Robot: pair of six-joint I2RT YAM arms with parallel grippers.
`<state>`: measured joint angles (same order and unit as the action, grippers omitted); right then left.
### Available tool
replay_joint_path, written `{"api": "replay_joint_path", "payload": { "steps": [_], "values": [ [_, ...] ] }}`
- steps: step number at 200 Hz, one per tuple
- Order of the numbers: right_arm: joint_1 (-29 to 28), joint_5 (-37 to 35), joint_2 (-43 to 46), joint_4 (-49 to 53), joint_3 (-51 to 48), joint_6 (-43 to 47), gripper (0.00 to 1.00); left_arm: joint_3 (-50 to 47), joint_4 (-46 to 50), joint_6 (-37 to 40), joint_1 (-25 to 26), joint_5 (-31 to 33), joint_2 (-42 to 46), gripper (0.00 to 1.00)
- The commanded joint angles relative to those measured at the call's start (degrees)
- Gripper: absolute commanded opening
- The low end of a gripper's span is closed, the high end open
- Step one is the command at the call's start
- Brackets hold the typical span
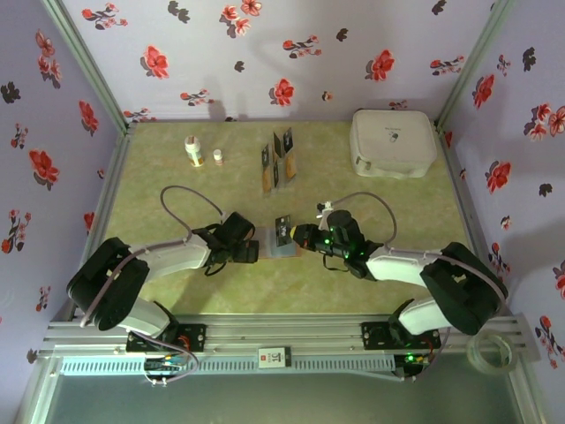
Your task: Put the credit cards into the card holder
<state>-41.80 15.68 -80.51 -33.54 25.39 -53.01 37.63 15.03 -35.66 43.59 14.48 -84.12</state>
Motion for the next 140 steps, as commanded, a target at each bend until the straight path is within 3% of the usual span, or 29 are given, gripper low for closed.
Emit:
{"api": "replay_joint_path", "payload": {
  "steps": [1, 140],
  "values": [
    [-0.97, -2.62, -1.07, -5.41, -1.28, 0.41, 0.0, -1.72, 0.51, -1.14, -0.4, 1.37, 0.51, 1.0],
    [-3.67, -6.1, -9.72, -18.67, -3.73, -1.65, 0.0, -3.22, 0.5, -2.5, -0.44, 1.48, 1.77, 1.0]
  ]
}}
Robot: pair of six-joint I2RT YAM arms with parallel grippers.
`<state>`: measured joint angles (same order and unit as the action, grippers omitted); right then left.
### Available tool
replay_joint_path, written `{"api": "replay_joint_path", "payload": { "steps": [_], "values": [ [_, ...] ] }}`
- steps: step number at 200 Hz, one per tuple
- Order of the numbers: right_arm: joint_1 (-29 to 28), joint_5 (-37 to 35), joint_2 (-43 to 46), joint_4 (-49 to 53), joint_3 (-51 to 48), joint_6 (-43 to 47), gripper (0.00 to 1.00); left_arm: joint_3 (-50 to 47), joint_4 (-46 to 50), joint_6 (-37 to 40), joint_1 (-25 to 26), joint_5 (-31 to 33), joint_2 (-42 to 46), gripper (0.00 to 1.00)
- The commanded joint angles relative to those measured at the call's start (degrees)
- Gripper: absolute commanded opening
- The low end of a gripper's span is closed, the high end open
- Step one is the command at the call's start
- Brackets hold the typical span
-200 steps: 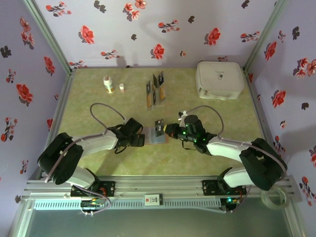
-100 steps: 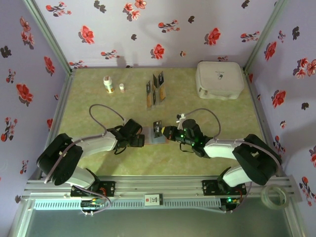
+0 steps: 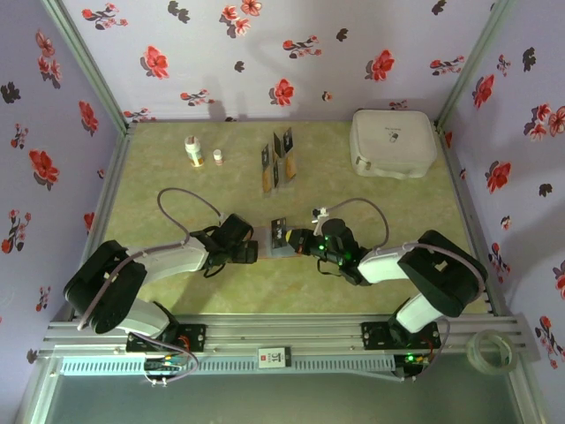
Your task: Put the credit cards into the card holder
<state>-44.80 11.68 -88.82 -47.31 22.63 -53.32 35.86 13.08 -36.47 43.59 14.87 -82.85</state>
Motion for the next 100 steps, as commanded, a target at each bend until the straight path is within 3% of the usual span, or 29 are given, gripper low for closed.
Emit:
{"api": "replay_joint_path", "payload": {
  "steps": [1, 100],
  "values": [
    [-0.71, -2.1, -1.48, -4.98, -1.0, -1.39, 0.0, -1.43, 2.46, -1.73, -0.44, 1.11, 0.54, 1.0],
    [-1.15, -2.19, -6.41, -11.39, -1.8, -3.33, 0.0, -1.62, 2.34, -1.88, -0.44, 1.12, 0.25, 1.0]
  ]
}}
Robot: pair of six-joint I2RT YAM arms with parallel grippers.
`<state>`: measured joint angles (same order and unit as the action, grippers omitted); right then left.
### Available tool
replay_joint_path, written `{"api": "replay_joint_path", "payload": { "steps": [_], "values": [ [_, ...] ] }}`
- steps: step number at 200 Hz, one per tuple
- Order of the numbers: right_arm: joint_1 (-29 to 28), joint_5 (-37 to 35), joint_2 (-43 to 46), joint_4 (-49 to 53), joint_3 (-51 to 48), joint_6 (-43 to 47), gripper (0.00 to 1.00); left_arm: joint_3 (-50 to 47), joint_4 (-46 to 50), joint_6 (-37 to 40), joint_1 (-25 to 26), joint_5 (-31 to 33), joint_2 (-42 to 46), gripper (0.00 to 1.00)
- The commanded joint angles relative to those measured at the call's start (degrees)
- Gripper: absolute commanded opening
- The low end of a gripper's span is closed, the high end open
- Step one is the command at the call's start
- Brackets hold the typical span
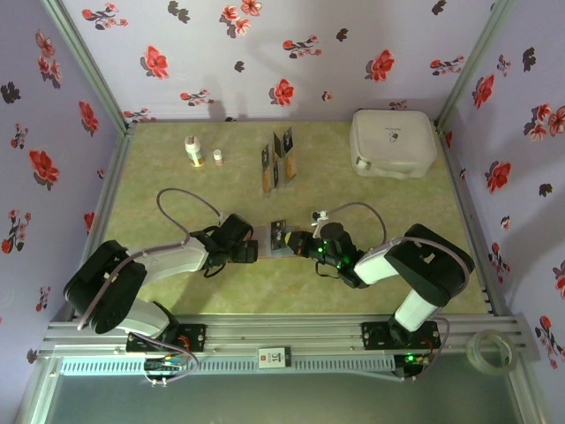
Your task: Put the credit cards into the card holder
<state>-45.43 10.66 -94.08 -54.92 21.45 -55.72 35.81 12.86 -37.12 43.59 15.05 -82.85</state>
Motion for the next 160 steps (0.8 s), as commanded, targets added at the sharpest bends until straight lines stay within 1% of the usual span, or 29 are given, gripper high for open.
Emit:
{"api": "replay_joint_path", "payload": {
  "steps": [1, 160],
  "values": [
    [-0.53, -1.16, -1.17, -3.88, -0.62, -0.94, 0.0, -1.6, 2.54, -1.21, -0.44, 0.94, 0.28, 1.0],
    [-1.02, -1.84, -5.89, -8.03, -1.03, -2.37, 0.0, -2.4, 2.13, -1.46, -0.3, 0.95, 0.52, 1.0]
  ]
}}
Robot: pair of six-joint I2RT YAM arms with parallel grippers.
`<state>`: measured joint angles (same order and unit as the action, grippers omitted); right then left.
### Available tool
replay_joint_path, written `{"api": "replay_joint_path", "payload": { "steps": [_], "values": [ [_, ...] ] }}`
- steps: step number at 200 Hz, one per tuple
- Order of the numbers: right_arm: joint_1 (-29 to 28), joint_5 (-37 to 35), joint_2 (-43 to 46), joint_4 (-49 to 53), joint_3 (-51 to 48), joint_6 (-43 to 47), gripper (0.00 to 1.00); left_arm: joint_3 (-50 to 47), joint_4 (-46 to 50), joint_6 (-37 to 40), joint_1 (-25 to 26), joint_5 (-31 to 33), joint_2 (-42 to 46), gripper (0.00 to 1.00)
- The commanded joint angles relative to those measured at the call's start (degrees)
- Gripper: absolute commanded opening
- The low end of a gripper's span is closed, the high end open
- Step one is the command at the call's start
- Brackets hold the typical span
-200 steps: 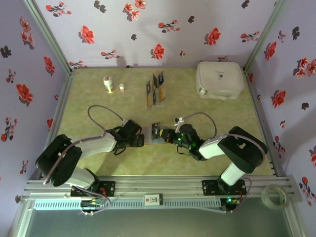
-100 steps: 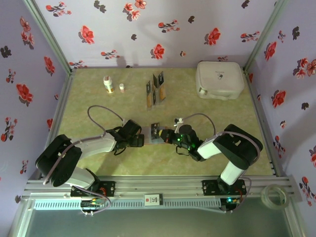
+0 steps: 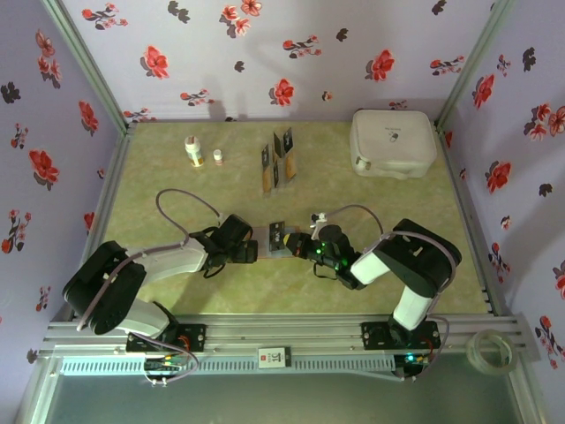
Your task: Put the credit cards into the card holder
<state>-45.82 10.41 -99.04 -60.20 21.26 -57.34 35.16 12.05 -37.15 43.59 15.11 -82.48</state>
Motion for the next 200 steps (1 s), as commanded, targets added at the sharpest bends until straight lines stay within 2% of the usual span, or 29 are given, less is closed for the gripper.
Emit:
{"api": "replay_joint_path", "payload": {
  "steps": [1, 80, 200],
  "values": [
    [-0.65, -1.66, -0.91, -2.78, -0.81, -0.75, 0.0, -1.75, 2.96, -1.39, -0.33, 0.88, 0.14, 1.0],
    [-0.69, -1.99, -1.38, -2.8, -1.11, -2.46, 0.0, -1.98, 2.53, -1.43, -0.35, 0.88, -0.05, 1.0],
    [-1.19, -2.69, -0.09, 2.39, -0.16, -3.38, 0.0, -1.77, 2.74, -1.33, -0.33, 0.87, 0.08, 1.0]
  ]
}}
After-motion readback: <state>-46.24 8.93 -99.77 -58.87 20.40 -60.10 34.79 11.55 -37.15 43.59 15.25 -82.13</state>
